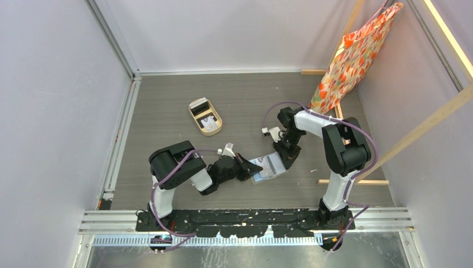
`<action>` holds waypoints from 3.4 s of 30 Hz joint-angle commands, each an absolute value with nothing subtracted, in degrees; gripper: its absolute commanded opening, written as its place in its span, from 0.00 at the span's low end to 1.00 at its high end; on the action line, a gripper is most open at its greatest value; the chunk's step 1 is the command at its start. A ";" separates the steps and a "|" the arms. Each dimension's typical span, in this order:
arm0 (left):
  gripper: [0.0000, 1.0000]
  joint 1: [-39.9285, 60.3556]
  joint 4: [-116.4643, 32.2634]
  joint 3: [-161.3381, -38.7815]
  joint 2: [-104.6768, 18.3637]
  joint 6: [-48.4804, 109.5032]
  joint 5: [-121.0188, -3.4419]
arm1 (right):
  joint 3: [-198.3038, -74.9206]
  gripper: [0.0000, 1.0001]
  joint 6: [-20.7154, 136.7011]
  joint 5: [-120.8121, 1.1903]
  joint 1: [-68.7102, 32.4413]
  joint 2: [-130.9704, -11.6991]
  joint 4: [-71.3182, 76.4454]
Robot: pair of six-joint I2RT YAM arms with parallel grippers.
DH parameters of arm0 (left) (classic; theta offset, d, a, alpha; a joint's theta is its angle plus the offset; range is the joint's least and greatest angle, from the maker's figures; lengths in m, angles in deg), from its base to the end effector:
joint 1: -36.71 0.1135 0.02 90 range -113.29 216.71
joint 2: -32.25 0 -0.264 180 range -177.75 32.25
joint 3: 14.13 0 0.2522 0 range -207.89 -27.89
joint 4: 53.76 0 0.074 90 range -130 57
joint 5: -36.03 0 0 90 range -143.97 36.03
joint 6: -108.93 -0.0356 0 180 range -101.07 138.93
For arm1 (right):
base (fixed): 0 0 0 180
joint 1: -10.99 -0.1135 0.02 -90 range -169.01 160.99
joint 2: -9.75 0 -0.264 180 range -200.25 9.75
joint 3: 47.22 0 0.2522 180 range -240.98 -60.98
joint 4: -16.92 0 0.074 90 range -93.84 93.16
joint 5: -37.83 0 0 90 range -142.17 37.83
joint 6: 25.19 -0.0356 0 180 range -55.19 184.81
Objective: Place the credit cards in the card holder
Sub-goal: Insert the credit card into the card holder.
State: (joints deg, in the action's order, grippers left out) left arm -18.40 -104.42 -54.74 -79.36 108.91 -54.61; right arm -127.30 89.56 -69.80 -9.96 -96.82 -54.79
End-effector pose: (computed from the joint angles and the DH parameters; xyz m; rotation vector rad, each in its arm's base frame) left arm 0.1725 -0.2480 0.0824 -0.6913 2.2316 -1.5546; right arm 0.2816 0.1193 0.1472 1.1243 -2.7531 -0.4680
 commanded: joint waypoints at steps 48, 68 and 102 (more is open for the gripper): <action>0.37 -20.33 -72.78 -63.43 -69.72 93.78 -52.77 | -129.43 0.14 89.42 -71.02 -10.29 -92.98 -55.85; 0.47 -20.31 -41.92 -80.53 -68.01 77.93 -55.91 | -130.16 0.18 88.26 -77.36 -8.89 -91.94 -56.09; 0.58 -23.32 -27.78 -92.58 -69.44 68.66 -54.37 | -131.67 0.08 79.41 -87.76 -9.38 -100.38 -50.79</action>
State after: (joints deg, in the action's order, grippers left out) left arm -22.55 -31.00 -90.83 -72.61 72.43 -55.97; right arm -129.86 79.66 -85.23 -8.86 -100.66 -52.46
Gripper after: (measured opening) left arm 0.580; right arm 0.085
